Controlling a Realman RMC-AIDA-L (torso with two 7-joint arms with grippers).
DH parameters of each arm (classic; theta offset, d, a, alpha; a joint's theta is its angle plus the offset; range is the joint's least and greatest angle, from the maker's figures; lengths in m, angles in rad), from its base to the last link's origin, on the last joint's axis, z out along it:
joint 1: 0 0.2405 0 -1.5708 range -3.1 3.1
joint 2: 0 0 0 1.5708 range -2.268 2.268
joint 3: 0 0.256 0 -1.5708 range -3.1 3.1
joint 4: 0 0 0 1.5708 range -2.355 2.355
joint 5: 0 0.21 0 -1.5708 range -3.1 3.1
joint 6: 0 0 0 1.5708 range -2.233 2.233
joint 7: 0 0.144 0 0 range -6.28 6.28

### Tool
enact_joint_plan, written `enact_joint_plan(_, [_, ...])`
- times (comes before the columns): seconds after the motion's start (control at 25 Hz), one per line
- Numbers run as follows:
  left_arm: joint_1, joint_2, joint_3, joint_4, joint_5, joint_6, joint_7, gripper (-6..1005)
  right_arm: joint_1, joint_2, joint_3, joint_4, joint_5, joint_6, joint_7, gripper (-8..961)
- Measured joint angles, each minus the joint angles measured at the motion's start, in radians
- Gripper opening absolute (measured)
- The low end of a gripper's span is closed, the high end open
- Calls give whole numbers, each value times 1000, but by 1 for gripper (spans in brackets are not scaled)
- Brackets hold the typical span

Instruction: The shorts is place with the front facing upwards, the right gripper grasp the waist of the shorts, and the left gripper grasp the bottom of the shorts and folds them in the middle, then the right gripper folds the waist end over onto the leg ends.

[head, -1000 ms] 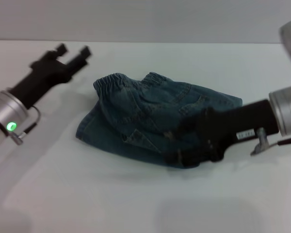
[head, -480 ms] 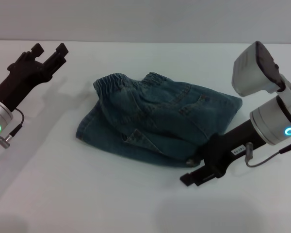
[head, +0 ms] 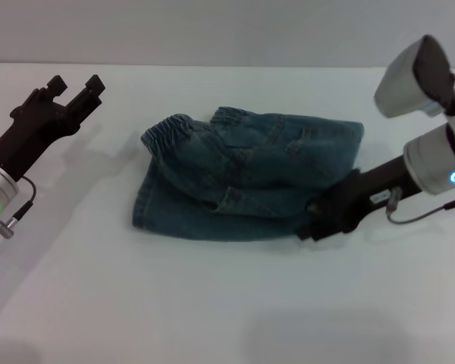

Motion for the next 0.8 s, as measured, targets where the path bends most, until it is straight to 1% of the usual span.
enact_joint_plan(0.12, [1,0,0,0,0,0,0,813,-6,-2,19,-11,-2,-3,0,566])
enact_joint_plan(0.2, [3,1,-3,0,0,0,0,813,-17,-2,28,-37,0,-32,-8,566])
enact_joint_plan(0.32, [7,2,-8,1,0,8,0,813,-61,8,50,-138,43,-117,-48,566])
enact_joint_plan(0.4, [14,2,-25,1,-3,21,0,813,-110,17,73,-219,112,-151,-95,566])
enact_joint_plan(0.48, [29,0,-67,-1,-8,54,12,813,-176,23,111,-282,239,-149,-169,566])
enact_joint_plan(0.6, [61,-1,-122,-18,-11,116,45,813,-270,24,199,-276,498,-101,-339,566])
enact_joint_plan(0.68, [86,0,-164,-29,-12,159,75,813,-324,24,246,-206,681,-56,-491,566])
enact_joint_plan(0.76, [109,-1,-203,-38,-13,197,105,813,-363,25,282,-100,854,-14,-675,566])
enact_joint_plan(0.8, [129,-1,-236,-51,-14,222,129,813,-377,25,300,-33,943,1,-778,567])
